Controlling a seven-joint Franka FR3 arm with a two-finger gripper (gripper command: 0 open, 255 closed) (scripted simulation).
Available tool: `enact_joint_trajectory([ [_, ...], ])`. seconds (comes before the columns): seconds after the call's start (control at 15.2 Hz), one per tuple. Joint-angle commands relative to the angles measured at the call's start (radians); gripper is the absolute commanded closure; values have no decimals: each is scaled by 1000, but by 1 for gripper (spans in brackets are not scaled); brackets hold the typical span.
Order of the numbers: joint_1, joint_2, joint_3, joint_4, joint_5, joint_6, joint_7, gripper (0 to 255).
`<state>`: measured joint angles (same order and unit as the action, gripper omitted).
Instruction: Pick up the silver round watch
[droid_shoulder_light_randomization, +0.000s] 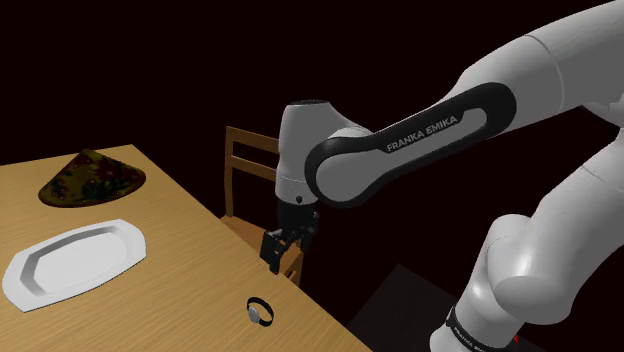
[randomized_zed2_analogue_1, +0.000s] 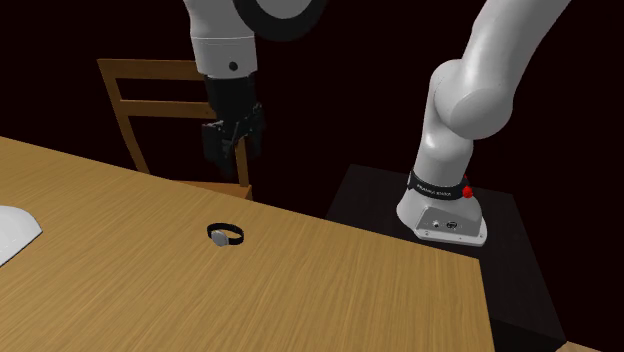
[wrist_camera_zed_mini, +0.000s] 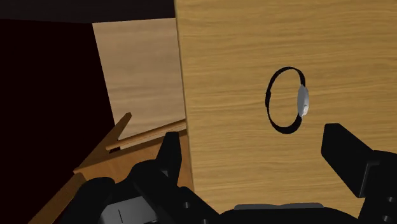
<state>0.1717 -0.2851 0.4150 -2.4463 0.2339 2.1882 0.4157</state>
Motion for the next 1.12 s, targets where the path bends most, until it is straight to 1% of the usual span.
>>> enact_joint_trajectory([
  [0.0,3,63,27,25,-9,48,36,0],
  [0.2,9,173,70,75,-45,119,106,0],
  [0.4,20,275,98,128,-97,174,177,0],
  [0.86,25,349,96,97,-139,272,201,0],
  [0.99,25,355,96,95,-143,280,203,0],
  [1.06,25,357,95,96,-144,280,204,255],
])
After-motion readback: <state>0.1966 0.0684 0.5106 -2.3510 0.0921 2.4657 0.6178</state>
